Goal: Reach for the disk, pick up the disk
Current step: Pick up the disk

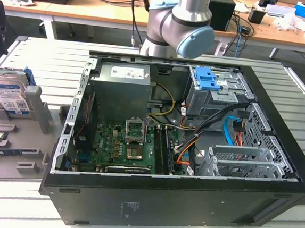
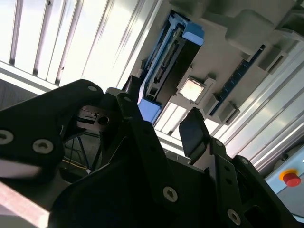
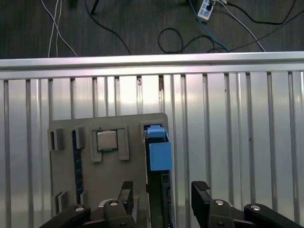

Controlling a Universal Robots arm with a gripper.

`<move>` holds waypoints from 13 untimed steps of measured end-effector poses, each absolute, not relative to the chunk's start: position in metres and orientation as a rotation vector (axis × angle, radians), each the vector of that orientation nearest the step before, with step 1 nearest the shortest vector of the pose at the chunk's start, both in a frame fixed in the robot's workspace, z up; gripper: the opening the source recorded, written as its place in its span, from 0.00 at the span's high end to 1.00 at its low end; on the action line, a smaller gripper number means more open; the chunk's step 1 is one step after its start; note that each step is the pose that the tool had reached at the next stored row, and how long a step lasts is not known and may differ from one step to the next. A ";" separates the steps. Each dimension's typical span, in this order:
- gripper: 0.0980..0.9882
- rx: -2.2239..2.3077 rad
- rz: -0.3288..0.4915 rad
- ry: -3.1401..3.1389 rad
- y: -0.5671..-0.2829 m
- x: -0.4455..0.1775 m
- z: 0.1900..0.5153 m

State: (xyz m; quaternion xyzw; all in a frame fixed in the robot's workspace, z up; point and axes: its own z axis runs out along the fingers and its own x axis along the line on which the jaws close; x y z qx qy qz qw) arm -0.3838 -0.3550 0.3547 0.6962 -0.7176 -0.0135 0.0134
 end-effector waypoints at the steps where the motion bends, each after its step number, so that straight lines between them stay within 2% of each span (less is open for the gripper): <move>1: 0.43 2.169 -0.042 -2.235 -0.353 -0.384 0.355; 13: 0.43 2.195 -0.042 -2.209 -0.353 -0.393 0.343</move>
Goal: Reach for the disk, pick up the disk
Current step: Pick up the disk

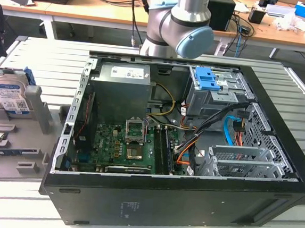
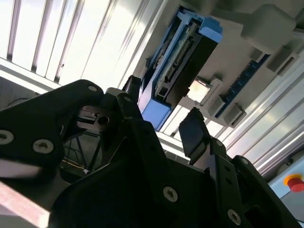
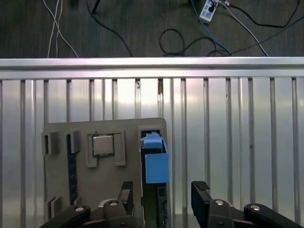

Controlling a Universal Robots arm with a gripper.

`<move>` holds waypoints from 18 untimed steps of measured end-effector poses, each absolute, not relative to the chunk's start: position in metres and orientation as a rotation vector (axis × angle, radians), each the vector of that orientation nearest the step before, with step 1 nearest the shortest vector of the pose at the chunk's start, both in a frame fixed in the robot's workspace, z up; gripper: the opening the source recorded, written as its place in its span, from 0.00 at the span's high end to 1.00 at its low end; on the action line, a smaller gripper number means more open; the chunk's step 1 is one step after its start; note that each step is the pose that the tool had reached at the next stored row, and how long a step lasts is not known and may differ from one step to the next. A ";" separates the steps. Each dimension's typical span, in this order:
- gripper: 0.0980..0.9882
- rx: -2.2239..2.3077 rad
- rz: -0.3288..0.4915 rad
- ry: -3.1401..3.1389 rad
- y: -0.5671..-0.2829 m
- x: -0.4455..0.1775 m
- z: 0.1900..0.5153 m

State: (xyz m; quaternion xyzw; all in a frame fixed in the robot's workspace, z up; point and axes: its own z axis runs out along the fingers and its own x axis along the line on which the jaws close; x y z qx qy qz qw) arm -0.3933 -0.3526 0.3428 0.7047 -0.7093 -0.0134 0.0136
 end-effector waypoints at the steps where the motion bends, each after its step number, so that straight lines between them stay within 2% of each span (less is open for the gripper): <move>1: 0.43 2.198 -0.042 -2.206 -0.353 -0.395 0.342; 18: 0.43 2.204 -0.041 -2.199 -0.354 -0.397 0.322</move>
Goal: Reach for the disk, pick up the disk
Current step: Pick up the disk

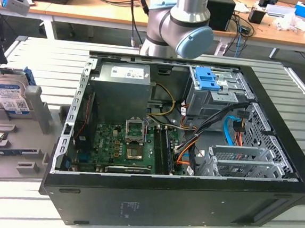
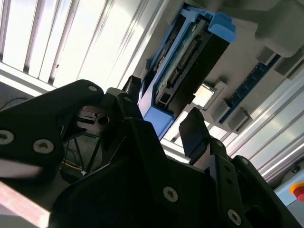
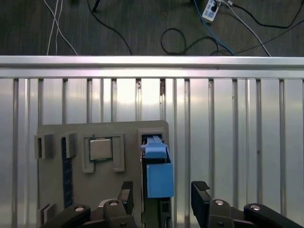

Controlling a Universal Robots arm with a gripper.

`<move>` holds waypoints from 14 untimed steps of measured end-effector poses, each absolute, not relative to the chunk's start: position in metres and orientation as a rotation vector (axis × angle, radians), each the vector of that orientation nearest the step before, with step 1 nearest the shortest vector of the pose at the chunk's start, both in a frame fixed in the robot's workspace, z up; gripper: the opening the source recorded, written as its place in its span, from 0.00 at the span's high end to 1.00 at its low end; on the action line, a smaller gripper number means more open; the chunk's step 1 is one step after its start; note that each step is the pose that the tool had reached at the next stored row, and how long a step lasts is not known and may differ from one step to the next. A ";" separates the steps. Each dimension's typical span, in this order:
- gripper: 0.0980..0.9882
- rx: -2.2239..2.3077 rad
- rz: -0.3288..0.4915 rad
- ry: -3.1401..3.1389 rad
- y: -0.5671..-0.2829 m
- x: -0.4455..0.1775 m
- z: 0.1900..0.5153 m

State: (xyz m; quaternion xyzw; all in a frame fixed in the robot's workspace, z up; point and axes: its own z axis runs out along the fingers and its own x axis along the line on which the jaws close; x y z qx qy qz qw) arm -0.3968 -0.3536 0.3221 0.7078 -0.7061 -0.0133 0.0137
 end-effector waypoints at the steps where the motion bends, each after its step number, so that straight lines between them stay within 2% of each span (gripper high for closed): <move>1: 0.43 2.205 -0.041 -2.199 -0.354 -0.397 0.321; 14: 0.43 2.205 -0.041 -2.199 -0.354 -0.397 0.306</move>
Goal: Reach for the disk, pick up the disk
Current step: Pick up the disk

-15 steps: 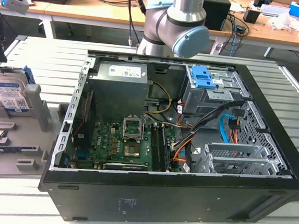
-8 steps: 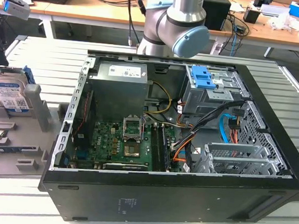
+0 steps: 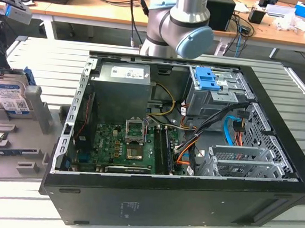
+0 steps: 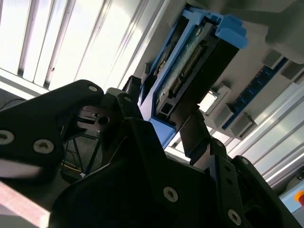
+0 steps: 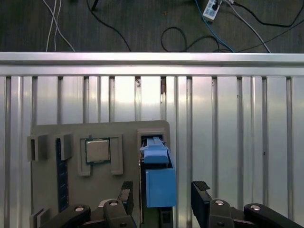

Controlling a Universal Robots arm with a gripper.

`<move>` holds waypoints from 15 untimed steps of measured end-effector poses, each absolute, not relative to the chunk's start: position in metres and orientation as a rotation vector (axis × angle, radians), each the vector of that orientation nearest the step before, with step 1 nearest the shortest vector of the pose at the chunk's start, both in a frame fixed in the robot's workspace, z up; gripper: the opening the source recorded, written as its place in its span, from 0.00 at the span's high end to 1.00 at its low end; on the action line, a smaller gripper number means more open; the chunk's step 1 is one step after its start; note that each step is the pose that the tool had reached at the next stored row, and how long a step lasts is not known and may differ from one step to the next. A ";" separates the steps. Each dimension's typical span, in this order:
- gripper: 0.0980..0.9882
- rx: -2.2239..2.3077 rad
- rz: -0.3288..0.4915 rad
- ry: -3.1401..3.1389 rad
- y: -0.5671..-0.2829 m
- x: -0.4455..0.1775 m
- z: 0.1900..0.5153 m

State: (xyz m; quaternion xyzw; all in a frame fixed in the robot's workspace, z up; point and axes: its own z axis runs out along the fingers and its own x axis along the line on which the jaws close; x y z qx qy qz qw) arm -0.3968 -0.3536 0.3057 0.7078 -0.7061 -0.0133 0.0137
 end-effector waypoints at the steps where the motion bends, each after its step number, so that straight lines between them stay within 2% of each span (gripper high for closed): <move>1: 0.43 2.204 -0.042 -2.199 -0.354 -0.397 0.304; 15: 0.43 2.269 -0.042 -2.132 -0.358 -0.404 0.292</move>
